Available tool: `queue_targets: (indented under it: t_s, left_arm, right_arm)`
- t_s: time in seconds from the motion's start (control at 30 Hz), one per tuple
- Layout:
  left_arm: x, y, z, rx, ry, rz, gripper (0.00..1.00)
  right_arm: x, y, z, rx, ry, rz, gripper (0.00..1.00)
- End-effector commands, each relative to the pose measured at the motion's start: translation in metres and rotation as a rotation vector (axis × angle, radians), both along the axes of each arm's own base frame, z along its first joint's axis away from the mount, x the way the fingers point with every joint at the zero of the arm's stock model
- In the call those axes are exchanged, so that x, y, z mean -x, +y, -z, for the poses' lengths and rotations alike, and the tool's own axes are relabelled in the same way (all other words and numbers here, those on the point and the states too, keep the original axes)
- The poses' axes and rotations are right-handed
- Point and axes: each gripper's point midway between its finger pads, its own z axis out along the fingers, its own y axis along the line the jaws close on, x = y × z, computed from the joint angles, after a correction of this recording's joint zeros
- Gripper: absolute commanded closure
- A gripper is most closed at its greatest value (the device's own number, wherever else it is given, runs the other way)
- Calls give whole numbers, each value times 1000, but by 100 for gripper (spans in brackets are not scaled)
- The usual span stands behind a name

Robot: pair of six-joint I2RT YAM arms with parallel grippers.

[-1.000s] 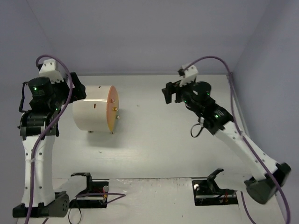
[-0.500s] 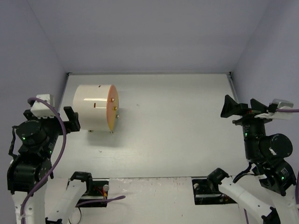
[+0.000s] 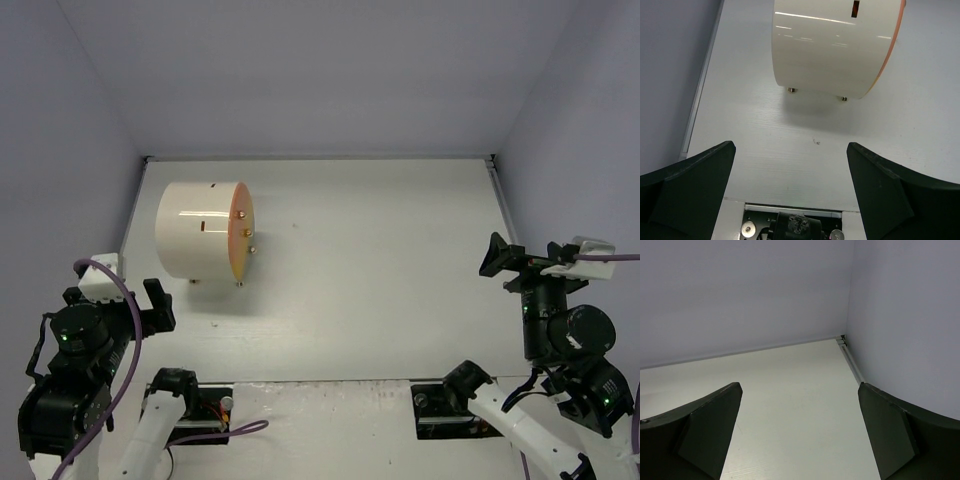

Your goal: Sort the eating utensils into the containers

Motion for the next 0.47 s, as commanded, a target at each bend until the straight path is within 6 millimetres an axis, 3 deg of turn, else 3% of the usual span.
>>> queue_targets:
  t_s: [0.0, 0.43]
  left_arm:
    - [2, 0, 2, 27, 23, -22, 7]
    - [10, 5, 10, 27, 44, -54, 7]
  right_arm:
    - [-6, -1, -4, 9, 0, 31, 0]
    - [-9, 14, -1, 34, 4, -49, 0]
